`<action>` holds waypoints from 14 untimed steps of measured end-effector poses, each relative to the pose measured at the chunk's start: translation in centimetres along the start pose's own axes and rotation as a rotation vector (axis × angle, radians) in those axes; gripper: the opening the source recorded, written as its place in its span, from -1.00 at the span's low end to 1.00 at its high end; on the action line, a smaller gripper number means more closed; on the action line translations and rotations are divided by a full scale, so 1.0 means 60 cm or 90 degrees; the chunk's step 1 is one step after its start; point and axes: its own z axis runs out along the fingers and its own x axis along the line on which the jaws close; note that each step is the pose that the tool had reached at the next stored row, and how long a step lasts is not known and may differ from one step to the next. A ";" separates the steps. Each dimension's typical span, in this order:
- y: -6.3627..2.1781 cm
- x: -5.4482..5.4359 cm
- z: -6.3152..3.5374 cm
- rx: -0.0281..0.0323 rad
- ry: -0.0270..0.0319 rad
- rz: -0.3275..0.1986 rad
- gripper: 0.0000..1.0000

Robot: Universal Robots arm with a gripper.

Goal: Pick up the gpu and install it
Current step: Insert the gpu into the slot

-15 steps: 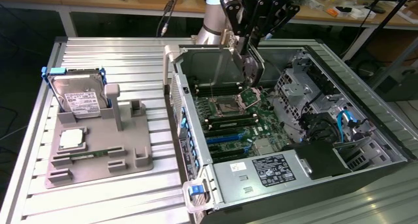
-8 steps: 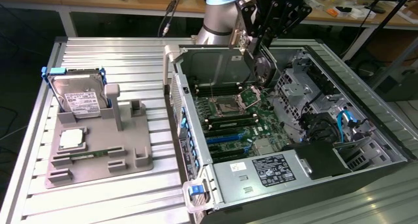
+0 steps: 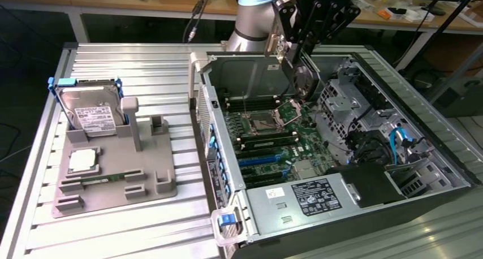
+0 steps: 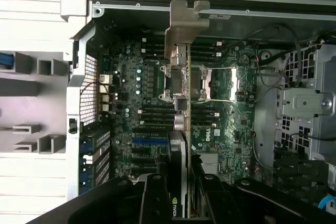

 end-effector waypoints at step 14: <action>0.000 -0.001 0.000 -0.0029 0.0032 -0.106 -0.47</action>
